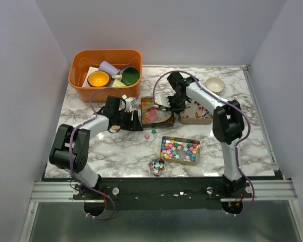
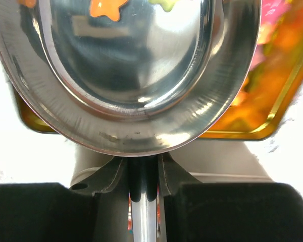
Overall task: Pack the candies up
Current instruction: Scoop the fake candies from the storage box, then place the fake candies in the packing bottle, then place the spatula at the center of the board, then pick up the bottle lid at the center of the board.
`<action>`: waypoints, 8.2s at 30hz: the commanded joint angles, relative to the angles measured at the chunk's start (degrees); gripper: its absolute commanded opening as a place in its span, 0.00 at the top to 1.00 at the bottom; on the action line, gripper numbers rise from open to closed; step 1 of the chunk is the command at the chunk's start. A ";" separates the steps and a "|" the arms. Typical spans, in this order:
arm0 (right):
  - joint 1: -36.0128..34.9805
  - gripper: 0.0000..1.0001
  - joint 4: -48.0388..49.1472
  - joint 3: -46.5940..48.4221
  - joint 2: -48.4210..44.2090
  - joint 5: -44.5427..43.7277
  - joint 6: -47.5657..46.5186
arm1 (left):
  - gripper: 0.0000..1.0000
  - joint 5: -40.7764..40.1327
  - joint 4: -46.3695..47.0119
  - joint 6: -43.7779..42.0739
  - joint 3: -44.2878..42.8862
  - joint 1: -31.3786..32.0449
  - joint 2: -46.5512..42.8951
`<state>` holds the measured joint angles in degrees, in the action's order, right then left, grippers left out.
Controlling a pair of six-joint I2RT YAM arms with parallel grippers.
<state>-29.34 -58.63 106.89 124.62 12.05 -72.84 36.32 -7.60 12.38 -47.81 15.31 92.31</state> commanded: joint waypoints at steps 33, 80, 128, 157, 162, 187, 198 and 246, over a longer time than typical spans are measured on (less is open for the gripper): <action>10.80 0.99 28.21 -32.17 -26.51 18.61 16.23 | 0.36 -0.28 -12.62 -10.10 -9.32 -0.46 -5.92; -16.35 0.99 4.76 -45.19 -48.59 -9.93 0.94 | 0.21 -12.94 -4.10 -7.37 -1.85 -10.56 -17.17; -34.36 0.99 3.44 -45.72 -50.97 -35.68 -0.64 | 0.21 -12.67 -2.34 -4.65 -1.14 -10.83 -20.24; -22.81 0.99 -9.15 -41.85 -62.63 -30.09 22.02 | 0.22 -11.27 -3.65 -2.36 -3.34 -10.74 -17.43; 4.35 0.99 0.69 -46.06 -67.48 -18.57 28.44 | 0.22 -9.25 -4.36 -3.15 -2.46 -10.13 -16.73; 42.44 0.71 22.43 -39.67 -27.77 -7.05 54.30 | 0.14 -14.95 -11.21 -14.30 -5.45 -8.72 -7.77; 42.44 0.43 15.92 -30.08 -29.60 -1.43 52.27 | 0.07 -20.66 -18.32 -24.41 -13.62 -8.72 1.11; 42.35 0.00 21.01 -34.38 -44.11 12.64 57.63 | 0.01 -22.87 -13.32 -25.39 -14.41 -9.16 7.44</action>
<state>12.78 -37.36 70.85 80.49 23.51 -15.05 12.03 -22.83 -14.17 -60.42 6.07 97.78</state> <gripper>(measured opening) 0.998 0.985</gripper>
